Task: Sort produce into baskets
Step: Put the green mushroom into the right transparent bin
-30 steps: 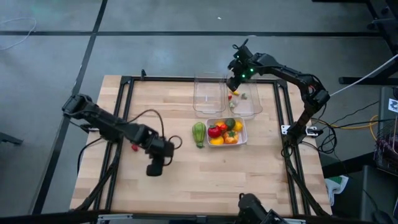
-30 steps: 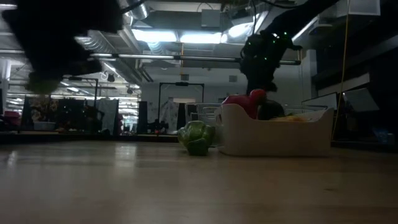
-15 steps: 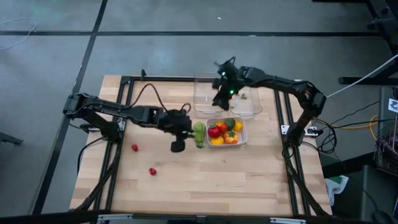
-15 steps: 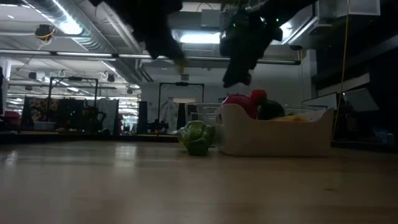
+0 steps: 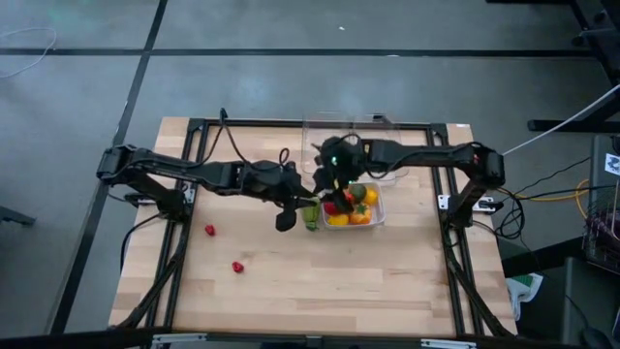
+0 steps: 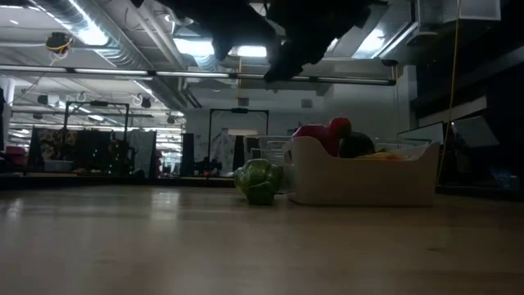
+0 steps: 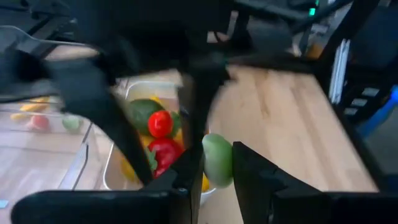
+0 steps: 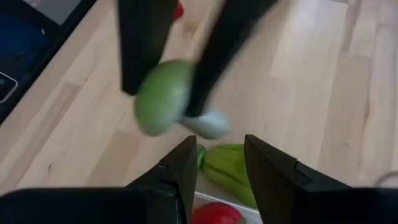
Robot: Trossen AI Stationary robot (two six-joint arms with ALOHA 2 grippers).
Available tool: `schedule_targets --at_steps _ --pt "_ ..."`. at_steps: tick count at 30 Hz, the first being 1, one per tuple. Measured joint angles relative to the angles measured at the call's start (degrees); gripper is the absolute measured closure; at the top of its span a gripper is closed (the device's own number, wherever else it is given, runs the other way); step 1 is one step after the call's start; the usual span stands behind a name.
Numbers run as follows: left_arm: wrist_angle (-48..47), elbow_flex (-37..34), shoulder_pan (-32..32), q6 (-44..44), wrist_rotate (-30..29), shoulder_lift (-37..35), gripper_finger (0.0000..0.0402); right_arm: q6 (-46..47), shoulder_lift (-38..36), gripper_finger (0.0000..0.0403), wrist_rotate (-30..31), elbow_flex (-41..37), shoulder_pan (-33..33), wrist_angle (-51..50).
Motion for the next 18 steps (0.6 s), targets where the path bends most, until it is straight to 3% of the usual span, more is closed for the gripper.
schedule_targets --at_steps 7,18 --pt "-0.1 0.0 0.0 -8.5 0.0 -5.6 0.0329 0.0 0.0 0.0269 7.2 0.0 5.1 2.6" --pt "-3.7 0.0 0.0 -21.7 0.2 -15.2 0.0329 0.5 0.0 0.0269 21.1 0.0 9.5 18.6"
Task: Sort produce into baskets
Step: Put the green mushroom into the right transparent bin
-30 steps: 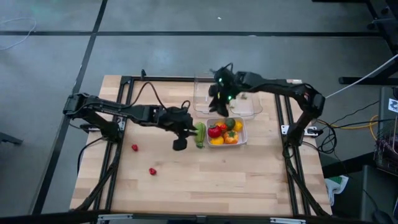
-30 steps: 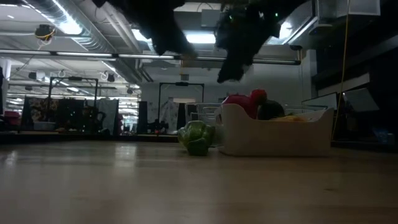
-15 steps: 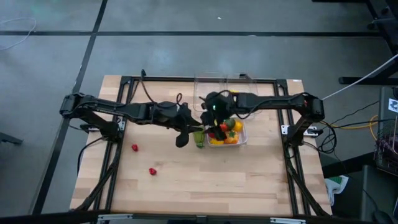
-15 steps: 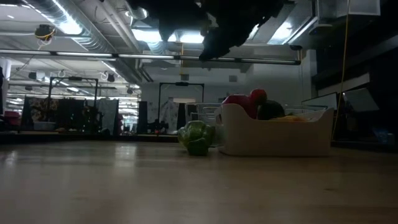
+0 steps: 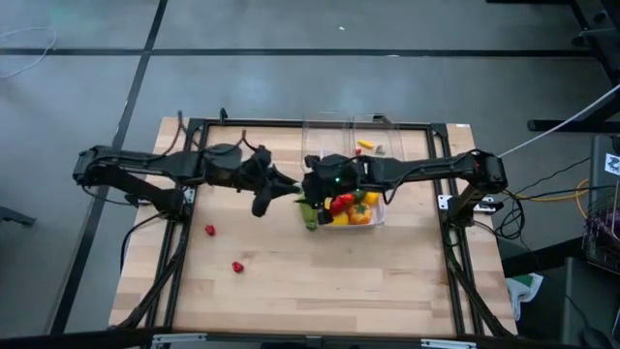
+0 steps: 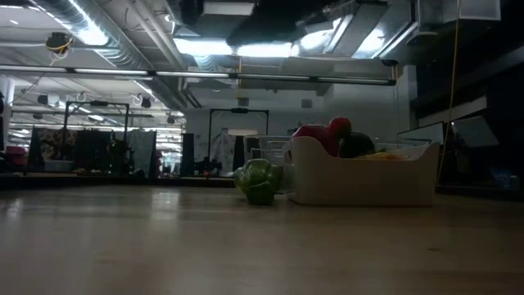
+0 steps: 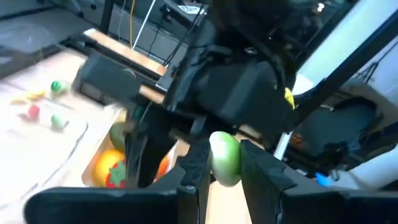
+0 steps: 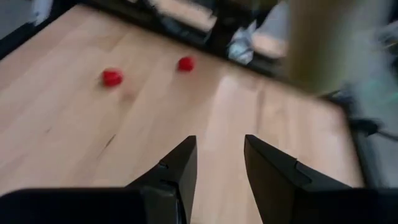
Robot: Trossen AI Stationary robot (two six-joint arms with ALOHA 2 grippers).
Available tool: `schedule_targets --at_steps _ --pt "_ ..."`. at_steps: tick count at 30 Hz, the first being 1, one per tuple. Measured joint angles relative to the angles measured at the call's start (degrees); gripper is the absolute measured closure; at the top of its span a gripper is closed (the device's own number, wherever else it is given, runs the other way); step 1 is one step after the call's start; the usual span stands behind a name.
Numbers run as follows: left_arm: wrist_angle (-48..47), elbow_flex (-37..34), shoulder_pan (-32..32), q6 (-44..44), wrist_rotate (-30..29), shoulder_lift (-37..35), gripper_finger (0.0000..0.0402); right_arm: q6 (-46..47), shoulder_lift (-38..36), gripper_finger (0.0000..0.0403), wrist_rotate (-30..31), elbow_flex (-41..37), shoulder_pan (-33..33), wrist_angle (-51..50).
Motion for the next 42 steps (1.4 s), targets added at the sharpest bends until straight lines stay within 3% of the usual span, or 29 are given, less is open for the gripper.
schedule_targets --at_steps 5,12,31,42 --pt "-5.0 0.0 0.0 -3.3 0.0 -3.6 0.0329 -0.1 0.0 0.0269 5.4 0.0 1.5 6.4" --pt "-10.8 0.0 0.0 -3.5 -0.1 -4.6 0.0329 -0.5 0.0 0.0269 6.0 0.0 2.4 12.0" --pt "-11.0 0.0 0.0 -3.3 -1.8 -4.6 0.0329 -0.5 0.0 0.0272 5.5 0.0 2.3 14.1" --pt "-11.1 0.0 0.0 -2.8 -1.7 -4.6 0.0329 -0.6 0.0 0.0354 5.5 0.0 2.3 14.1"
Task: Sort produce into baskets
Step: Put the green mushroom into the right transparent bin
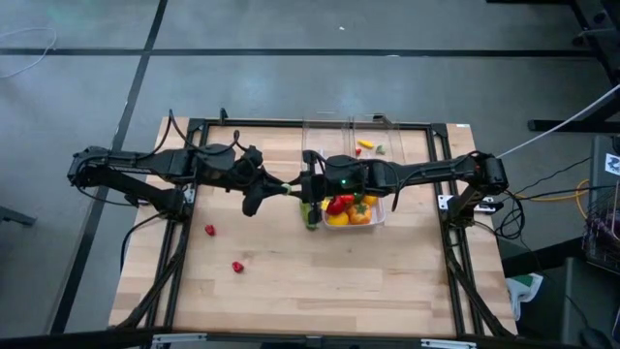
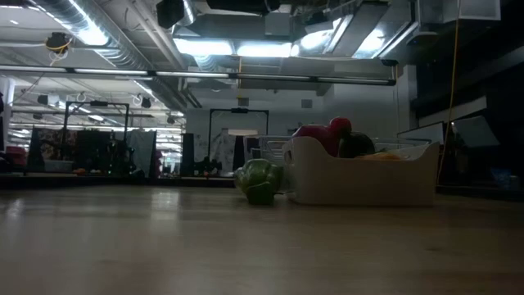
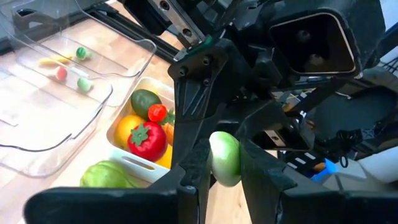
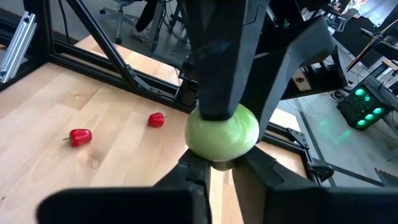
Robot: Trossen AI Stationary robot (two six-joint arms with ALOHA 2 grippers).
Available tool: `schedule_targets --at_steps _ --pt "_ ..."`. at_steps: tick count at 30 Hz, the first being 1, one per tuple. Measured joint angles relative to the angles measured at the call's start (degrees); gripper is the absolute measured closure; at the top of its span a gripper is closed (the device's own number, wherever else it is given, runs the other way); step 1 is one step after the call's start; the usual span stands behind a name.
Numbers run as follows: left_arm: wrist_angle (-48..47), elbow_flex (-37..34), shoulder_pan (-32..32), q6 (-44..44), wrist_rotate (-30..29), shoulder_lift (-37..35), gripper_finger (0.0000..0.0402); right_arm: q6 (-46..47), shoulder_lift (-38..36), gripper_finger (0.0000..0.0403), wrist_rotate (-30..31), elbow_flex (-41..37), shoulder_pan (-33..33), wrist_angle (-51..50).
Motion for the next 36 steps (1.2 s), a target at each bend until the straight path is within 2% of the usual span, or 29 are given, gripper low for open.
schedule_targets --at_steps 7,17,25,31,36 --pt "0.0 0.0 0.0 4.7 0.0 0.0 0.0323 0.0 0.0 0.0357 0.0 0.0 0.0 0.0" --pt "0.1 0.0 0.0 10.7 -0.3 0.0 0.0226 0.1 0.0 0.0357 0.9 0.0 0.0 -0.2" --pt "-0.1 0.0 0.0 19.5 -0.5 0.1 0.0202 -1.3 0.0 0.0357 8.7 0.0 -1.7 -7.6" --pt "-0.2 0.0 0.0 19.5 -1.0 0.1 0.0203 -1.4 0.0 0.0357 18.6 0.0 -5.6 -19.7" --pt "-1.0 0.0 0.0 19.5 -1.0 0.1 0.0203 -1.1 0.0 0.0357 24.0 0.0 -11.4 -32.0"
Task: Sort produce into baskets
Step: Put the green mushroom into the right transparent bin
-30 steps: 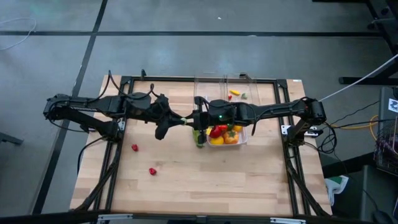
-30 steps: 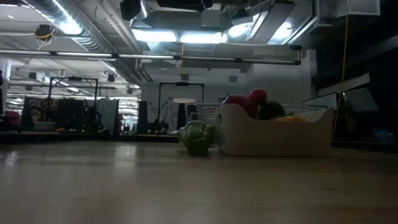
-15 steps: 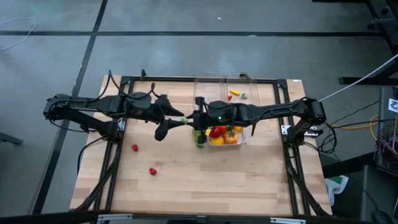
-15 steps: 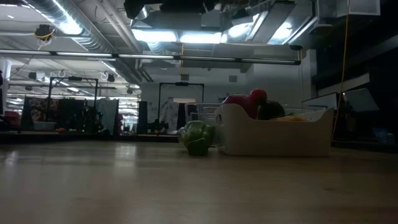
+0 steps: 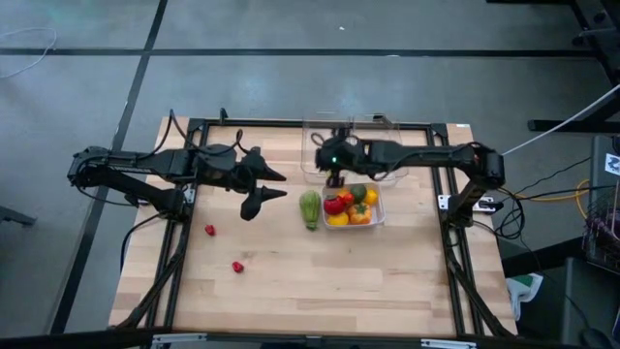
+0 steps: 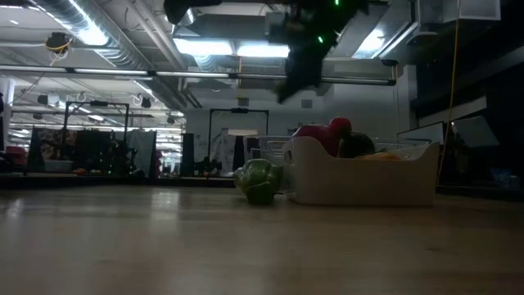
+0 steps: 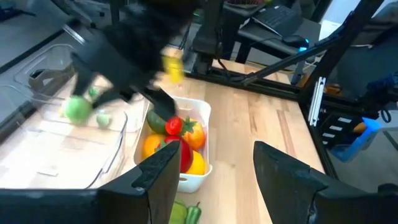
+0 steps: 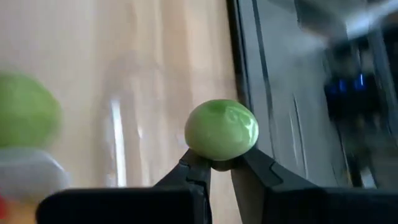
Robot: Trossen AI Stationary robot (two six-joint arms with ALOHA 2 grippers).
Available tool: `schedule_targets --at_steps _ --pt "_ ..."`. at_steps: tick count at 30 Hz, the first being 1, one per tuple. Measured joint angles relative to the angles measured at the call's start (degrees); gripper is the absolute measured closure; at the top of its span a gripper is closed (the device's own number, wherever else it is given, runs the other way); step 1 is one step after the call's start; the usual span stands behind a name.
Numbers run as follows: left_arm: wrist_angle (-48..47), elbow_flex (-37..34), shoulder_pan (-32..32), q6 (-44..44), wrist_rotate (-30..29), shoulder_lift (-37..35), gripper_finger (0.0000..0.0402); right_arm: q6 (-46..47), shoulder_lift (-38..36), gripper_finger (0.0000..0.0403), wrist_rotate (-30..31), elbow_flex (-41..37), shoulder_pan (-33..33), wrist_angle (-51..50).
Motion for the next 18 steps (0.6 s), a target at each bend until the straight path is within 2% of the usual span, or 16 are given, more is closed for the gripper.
schedule_targets --at_steps 5,9,18 --pt "-1.5 0.0 0.0 0.0 0.0 0.0 0.0204 2.3 0.0 0.0356 0.4 0.0 -7.7 -11.3" --pt "-2.6 0.0 0.0 -0.4 0.0 0.0 0.0204 3.7 0.0 0.0356 0.2 -2.0 -14.0 -15.6" --pt "-3.7 0.0 0.0 -0.4 0.0 0.0 0.0204 4.7 0.0 0.0356 -11.8 -12.2 -26.9 -13.8"
